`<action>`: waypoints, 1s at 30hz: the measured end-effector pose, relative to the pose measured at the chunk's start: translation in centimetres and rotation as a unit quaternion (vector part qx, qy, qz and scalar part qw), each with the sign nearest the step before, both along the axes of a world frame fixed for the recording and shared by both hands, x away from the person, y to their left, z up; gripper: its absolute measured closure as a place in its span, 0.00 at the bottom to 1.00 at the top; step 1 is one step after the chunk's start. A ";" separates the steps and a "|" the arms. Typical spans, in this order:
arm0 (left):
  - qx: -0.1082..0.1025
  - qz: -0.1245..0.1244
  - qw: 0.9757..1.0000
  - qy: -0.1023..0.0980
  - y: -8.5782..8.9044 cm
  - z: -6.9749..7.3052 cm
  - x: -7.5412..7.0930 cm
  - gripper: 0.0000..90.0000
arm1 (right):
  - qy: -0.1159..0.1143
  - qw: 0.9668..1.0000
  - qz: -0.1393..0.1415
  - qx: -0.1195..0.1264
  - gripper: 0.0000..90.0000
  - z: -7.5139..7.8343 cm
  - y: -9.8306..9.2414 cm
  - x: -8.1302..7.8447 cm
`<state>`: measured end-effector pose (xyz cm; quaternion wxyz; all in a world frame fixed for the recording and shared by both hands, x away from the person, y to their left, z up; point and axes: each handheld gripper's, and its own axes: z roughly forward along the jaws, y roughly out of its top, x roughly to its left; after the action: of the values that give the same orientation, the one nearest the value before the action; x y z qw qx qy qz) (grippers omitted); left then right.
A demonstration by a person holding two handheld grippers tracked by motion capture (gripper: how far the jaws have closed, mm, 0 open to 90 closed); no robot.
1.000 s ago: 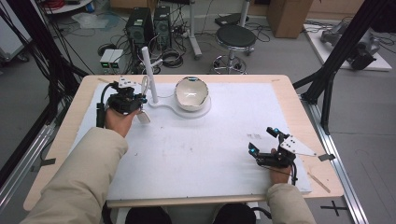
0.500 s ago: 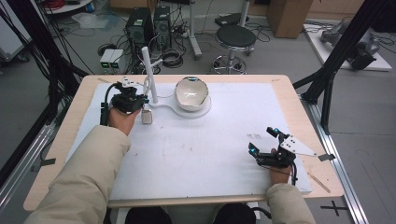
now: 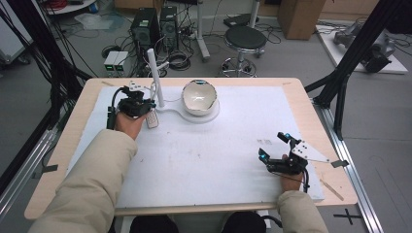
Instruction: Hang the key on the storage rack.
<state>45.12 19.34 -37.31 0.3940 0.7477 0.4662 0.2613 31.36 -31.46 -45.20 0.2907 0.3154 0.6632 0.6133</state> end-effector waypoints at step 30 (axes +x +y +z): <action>-0.105 -0.154 0.964 -0.190 6.7 -1.4 -12.1 0.02 | 0.005 1.000 0.002 0.005 0.01 0.0 0.0 0.0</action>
<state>33.07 26.04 -38.67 0.5871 0.7013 0.2873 0.2845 31.31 -31.49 -45.21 0.2846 0.3181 0.6622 0.6159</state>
